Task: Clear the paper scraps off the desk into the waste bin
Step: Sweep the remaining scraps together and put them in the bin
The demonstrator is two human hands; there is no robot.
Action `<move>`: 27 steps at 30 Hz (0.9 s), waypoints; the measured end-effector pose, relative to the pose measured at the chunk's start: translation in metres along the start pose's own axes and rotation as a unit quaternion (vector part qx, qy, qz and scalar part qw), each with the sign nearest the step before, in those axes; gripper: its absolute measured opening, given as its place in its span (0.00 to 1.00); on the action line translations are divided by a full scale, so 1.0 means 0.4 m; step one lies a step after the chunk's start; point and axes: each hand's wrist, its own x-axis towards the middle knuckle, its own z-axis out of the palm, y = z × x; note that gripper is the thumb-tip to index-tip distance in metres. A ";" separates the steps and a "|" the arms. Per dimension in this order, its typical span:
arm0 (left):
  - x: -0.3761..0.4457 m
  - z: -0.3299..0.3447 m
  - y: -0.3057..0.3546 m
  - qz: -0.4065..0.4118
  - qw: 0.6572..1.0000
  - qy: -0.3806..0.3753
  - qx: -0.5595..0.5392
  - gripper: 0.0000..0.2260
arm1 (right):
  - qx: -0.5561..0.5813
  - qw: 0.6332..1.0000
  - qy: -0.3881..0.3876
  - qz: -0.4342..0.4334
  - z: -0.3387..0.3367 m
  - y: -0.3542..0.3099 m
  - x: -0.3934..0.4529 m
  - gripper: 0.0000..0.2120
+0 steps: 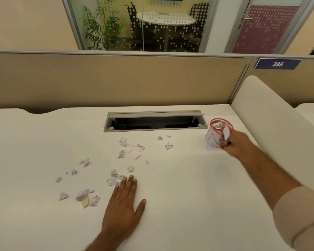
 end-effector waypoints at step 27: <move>0.069 -0.009 0.061 0.019 0.999 0.000 -0.030 0.32 | -0.513 0.794 0.045 -0.321 0.000 -0.183 0.124 0.10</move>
